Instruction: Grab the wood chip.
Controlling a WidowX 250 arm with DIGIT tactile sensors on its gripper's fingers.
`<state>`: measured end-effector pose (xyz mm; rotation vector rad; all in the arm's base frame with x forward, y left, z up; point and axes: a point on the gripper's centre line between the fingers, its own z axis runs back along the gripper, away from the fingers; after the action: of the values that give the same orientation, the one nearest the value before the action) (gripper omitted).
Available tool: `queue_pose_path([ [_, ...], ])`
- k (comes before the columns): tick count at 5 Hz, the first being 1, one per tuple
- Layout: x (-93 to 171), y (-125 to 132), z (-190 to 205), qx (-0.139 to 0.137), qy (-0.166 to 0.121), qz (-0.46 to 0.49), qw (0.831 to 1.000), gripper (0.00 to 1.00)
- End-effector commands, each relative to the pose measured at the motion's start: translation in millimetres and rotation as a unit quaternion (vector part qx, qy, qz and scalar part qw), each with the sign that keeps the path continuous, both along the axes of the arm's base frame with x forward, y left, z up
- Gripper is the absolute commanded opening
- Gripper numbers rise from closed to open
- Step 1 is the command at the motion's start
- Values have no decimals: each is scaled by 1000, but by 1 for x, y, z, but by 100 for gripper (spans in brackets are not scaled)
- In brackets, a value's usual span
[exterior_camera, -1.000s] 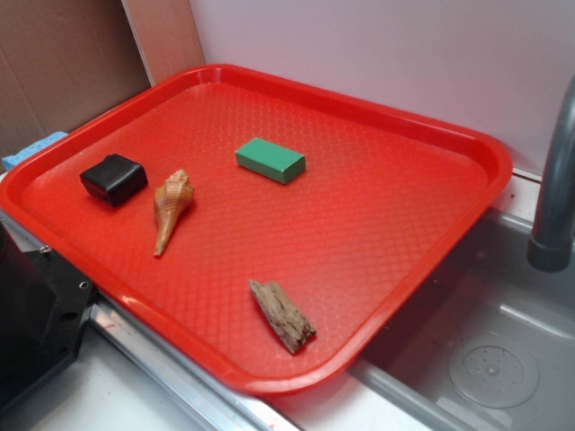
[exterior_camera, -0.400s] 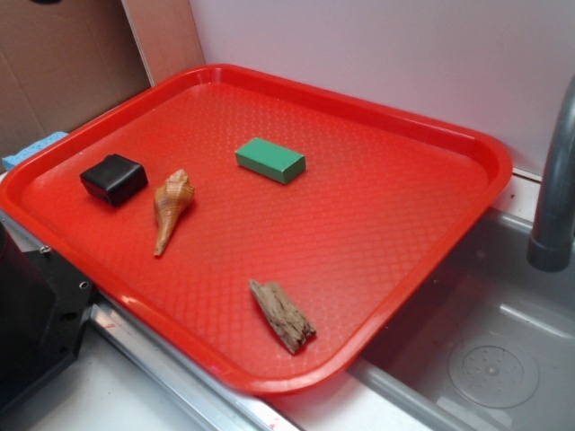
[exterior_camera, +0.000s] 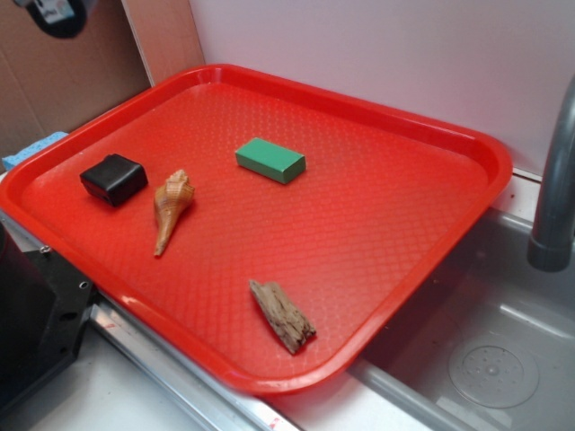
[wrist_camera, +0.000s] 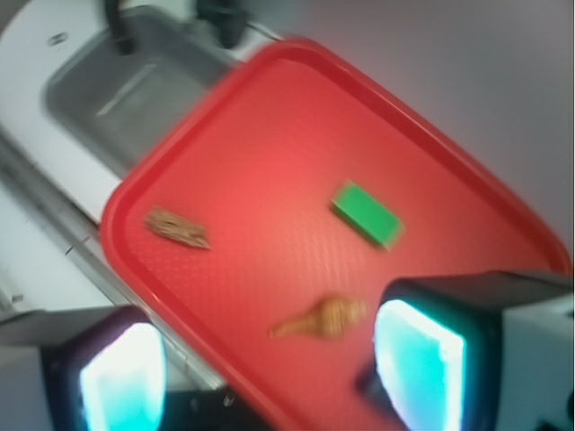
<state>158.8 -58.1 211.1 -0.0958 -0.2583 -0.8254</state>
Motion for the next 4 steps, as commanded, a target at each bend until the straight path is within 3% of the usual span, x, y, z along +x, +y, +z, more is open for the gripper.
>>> queue_pose_path([
  [1,9,-30,-19,-1,-10,-240,971,100],
  [2,9,-41,-35,3,-21,-338,941,100],
  [4,16,-59,-72,51,-21,-413,909,100],
])
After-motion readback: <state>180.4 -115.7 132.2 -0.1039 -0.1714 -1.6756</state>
